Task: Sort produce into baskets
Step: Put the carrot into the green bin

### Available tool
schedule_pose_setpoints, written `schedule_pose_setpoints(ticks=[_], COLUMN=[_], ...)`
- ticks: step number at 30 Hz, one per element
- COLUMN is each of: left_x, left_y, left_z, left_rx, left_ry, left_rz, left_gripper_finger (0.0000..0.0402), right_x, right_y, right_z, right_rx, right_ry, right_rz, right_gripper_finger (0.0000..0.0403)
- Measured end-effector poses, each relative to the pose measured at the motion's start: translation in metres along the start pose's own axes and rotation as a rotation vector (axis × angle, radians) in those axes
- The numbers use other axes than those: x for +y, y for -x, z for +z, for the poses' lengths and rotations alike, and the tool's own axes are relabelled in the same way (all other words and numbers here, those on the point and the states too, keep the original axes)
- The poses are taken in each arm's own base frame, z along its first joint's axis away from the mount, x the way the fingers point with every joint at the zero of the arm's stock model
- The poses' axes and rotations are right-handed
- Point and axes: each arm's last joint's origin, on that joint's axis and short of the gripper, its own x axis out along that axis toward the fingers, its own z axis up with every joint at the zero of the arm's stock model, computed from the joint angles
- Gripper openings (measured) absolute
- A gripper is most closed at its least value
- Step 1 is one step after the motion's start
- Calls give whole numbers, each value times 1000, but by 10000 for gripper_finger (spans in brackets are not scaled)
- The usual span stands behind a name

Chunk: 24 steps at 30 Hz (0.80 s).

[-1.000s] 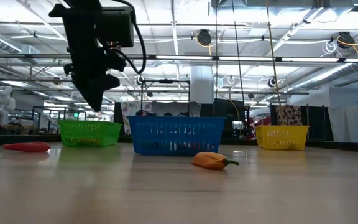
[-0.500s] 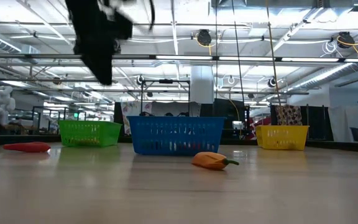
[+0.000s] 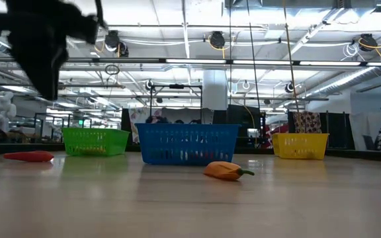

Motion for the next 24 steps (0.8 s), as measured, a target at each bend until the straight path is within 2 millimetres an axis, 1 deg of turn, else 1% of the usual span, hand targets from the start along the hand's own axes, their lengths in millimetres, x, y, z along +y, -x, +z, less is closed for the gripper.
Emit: schedule_pose_setpoints(ticks=[4, 9, 15, 21, 24], left_x=[-4, -4, -2, -3, -4], left_y=[-24, -47, -60, -73, -78], left_z=[-8, -18, -26, -30, -31], left_rx=[19, 45, 67, 27, 11], left_ry=[-22, -42, -50, -41, -32], left_rz=[-67, -84, -90, -127, -142], left_gripper_finger=[153, 153, 153, 153, 153], right_x=[-1, -3, -8, -12, -12], right_y=[-1, -3, -8, -12, -13], right_z=[0, 2, 4, 6, 6], right_rx=[2, 6, 11, 12, 23], right_ry=[22, 59, 88, 81, 78], right_rz=[2, -4, -20, -33, -14], right_gripper_finger=[0, 0, 0, 0, 0])
